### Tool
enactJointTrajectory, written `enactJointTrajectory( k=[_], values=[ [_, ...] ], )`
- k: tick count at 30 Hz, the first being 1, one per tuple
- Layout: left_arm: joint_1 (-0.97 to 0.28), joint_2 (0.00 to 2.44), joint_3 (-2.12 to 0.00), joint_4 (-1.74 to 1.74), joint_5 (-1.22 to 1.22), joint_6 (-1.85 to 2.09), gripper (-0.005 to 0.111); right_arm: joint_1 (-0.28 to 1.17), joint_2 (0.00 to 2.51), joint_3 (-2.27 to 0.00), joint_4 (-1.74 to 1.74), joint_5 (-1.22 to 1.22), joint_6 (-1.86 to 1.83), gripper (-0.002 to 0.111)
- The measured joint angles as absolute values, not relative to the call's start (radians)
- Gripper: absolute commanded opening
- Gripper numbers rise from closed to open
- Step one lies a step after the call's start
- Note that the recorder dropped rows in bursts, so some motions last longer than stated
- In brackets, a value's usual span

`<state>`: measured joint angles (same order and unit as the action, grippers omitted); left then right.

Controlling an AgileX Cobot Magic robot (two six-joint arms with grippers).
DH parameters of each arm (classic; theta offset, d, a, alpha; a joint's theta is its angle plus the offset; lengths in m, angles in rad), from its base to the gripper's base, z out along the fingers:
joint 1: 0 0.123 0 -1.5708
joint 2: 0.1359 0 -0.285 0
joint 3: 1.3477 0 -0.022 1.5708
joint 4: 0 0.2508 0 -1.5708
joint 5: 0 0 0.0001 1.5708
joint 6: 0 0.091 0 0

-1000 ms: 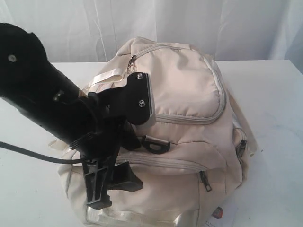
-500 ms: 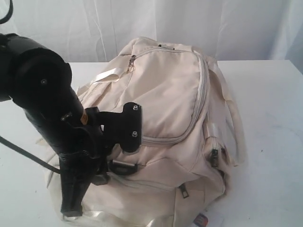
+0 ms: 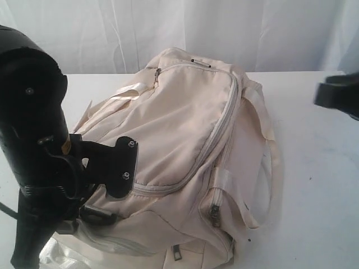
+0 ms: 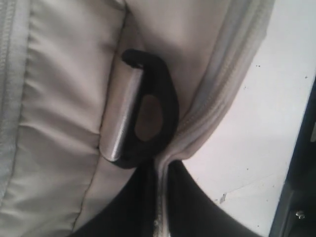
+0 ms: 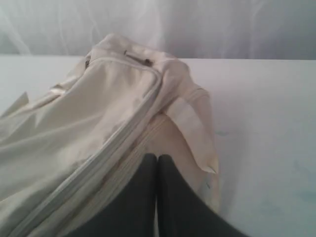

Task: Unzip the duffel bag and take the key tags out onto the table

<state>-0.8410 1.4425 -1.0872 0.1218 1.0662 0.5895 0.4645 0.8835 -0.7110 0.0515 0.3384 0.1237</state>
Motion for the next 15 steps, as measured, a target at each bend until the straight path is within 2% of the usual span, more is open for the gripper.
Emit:
enactJointTrajectory(
  k=[6,8,12,14,15],
  values=[
    [-0.841,1.439,-1.087,0.122,1.054,0.531,0.001,0.524,1.331,-1.220,0.131,0.605,-0.190,0.000],
    [-0.841,1.439,-1.087,0.120,1.049,0.515,0.008,0.526,1.450,-1.385,0.133,0.686,-0.236,0.000],
    [-0.839,1.424,-1.087,0.085,1.039,0.508,0.041,0.528,1.660,-1.676,0.133,0.863,-0.274,0.000],
    [-0.839,1.405,-1.085,0.060,1.036,0.504,0.072,0.528,1.742,-1.785,0.131,0.931,-0.281,0.000],
    [-0.839,1.388,-1.085,0.038,1.031,0.502,0.079,0.528,1.797,-1.856,0.129,0.979,-0.298,0.000]
  ],
)
